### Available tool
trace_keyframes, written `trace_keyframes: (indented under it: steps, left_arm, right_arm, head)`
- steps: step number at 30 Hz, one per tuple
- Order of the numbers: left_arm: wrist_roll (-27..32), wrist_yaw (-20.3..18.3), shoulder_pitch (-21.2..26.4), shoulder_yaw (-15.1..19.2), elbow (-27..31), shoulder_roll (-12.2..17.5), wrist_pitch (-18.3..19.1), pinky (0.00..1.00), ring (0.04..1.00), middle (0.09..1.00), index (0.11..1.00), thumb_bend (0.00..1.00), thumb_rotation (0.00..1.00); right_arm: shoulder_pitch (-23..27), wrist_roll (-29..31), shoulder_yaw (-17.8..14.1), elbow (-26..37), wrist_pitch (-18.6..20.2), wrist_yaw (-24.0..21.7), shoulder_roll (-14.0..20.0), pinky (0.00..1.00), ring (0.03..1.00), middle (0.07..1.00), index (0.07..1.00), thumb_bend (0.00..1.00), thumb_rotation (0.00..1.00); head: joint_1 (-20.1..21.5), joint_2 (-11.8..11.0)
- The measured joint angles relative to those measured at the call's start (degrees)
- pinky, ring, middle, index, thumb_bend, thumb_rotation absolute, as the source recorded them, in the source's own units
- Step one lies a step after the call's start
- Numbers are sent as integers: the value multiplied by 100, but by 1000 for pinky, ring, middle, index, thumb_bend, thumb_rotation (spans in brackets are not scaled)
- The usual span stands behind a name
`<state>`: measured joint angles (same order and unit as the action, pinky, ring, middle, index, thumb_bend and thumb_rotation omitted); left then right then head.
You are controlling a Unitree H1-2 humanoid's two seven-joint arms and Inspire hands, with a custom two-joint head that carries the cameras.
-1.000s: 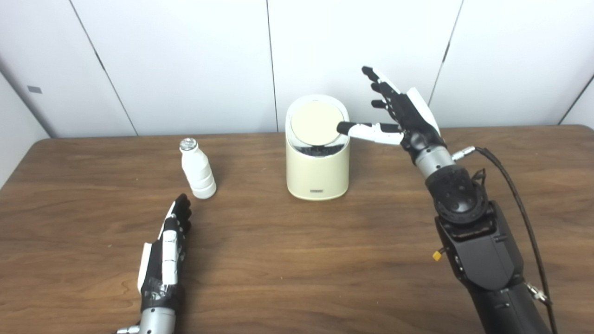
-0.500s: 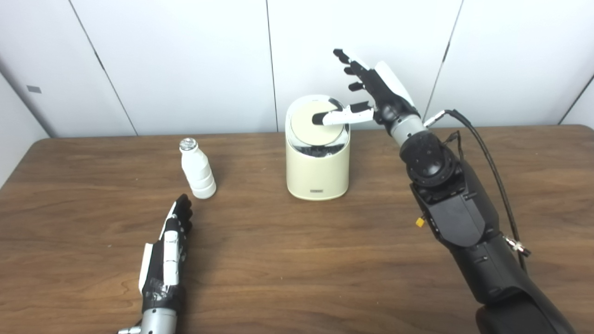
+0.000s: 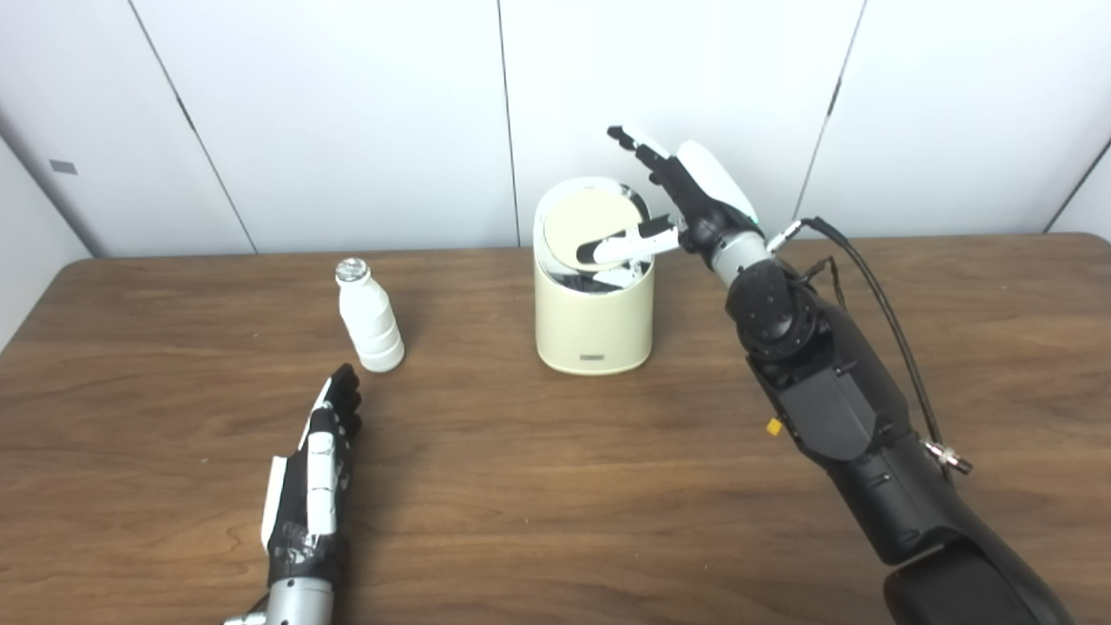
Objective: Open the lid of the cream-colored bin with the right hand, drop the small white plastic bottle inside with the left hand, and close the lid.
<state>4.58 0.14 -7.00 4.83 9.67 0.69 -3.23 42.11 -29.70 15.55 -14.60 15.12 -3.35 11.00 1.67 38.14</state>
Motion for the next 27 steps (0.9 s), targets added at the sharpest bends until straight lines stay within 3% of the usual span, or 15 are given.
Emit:
trace_keyframes:
  steps: [15, 23, 27]
  left_arm:
    - [-5, 15, -3, 0, 13, -25, 19, 992, 985, 974, 980, 568, 1000]
    - [9, 11, -6, -1, 39, -35, 45, 997, 988, 970, 979, 567, 1000]
    - [6, 9, -11, -4, 39, -40, 45, 999, 991, 973, 982, 571, 1000]
  right_arm:
    - [4, -143, 55, -111, -201, 48, 42, 916, 950, 938, 922, 886, 349]
    - [108, -335, 278, 5, -237, -3, 209, 939, 984, 972, 942, 950, 152]
    - [159, -345, 322, 65, -327, -20, 222, 939, 989, 975, 941, 953, 156]
  head:
    - [0, 52]
    - [9, 79]
    - [0, 88]
